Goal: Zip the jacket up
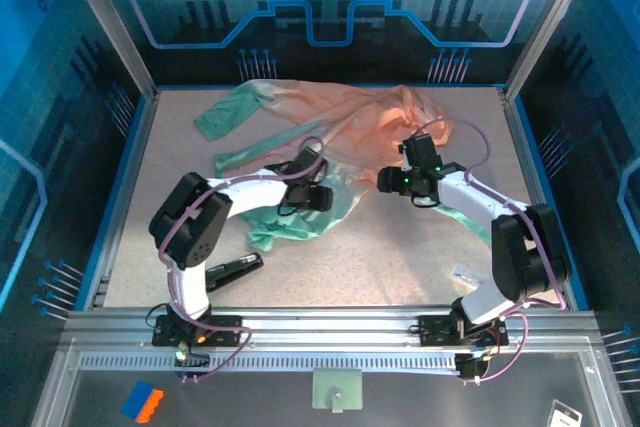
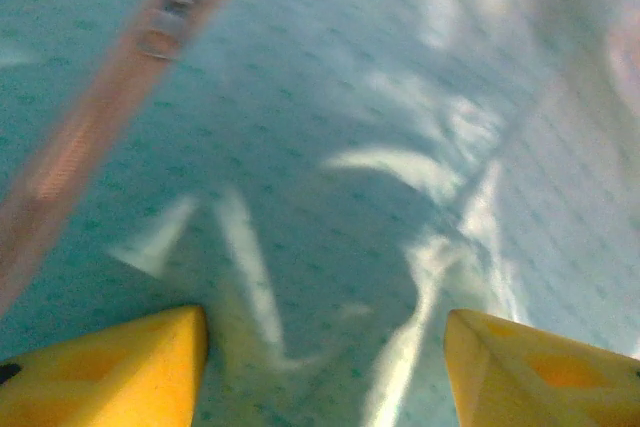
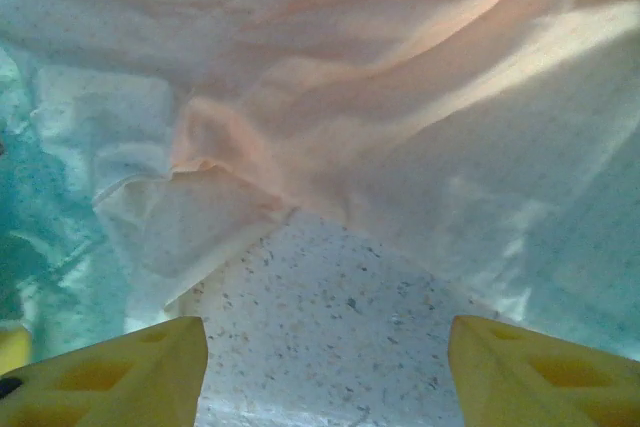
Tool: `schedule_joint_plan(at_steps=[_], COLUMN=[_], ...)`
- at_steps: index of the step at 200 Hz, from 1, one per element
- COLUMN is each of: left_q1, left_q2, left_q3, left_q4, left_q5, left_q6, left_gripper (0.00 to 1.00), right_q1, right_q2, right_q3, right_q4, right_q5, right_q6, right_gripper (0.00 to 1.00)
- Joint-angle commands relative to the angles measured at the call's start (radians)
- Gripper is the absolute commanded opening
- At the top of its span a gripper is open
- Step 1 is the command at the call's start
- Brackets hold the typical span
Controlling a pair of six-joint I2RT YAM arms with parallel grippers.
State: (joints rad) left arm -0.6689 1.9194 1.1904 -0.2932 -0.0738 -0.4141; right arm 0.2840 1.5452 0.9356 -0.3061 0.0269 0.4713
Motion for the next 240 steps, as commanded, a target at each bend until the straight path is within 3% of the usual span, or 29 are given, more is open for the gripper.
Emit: schedule_joint_plan(at_steps=[1, 33, 68, 89, 130, 175, 216, 240], left_q1=[-0.108, -0.207, -0.183, -0.101, 0.149, 0.393, 0.466, 0.468], left_q2=[0.059, 0.106, 0.027, -0.03, -0.117, -0.074, 0.003, 0.033], left_q3=[0.088, 0.264, 0.319, 0.311, 0.195, 0.168, 0.174, 0.149], left_q4=[-0.032, -0.085, -0.133, -0.177, -0.202, -0.29, -0.313, -0.308], left_q5=[0.019, 0.019, -0.019, -0.003, 0.026, 0.061, 0.098, 0.175], left_q6=[-0.044, 0.015, 0.107, 0.126, 0.154, 0.237, 0.282, 0.269], left_gripper=[0.64, 0.65, 0.67, 0.68, 0.7, 0.79, 0.77, 0.65], right_q1=[-0.064, -0.12, -0.111, -0.077, 0.048, 0.109, 0.101, 0.081], right_q2=[-0.035, -0.045, -0.031, 0.006, 0.122, 0.252, 0.368, 0.425], right_q3=[-0.02, 0.013, 0.035, 0.051, 0.146, 0.255, 0.398, 0.473], right_q4=[-0.046, -0.11, -0.137, -0.131, -0.163, -0.234, -0.345, -0.397], right_q5=[-0.042, -0.061, -0.069, -0.063, -0.012, 0.039, 0.099, 0.15], right_q6=[0.047, 0.037, 0.044, 0.065, 0.079, 0.102, 0.073, 0.028], right_gripper=[0.64, 0.63, 0.62, 0.61, 0.61, 0.62, 0.49, 0.4])
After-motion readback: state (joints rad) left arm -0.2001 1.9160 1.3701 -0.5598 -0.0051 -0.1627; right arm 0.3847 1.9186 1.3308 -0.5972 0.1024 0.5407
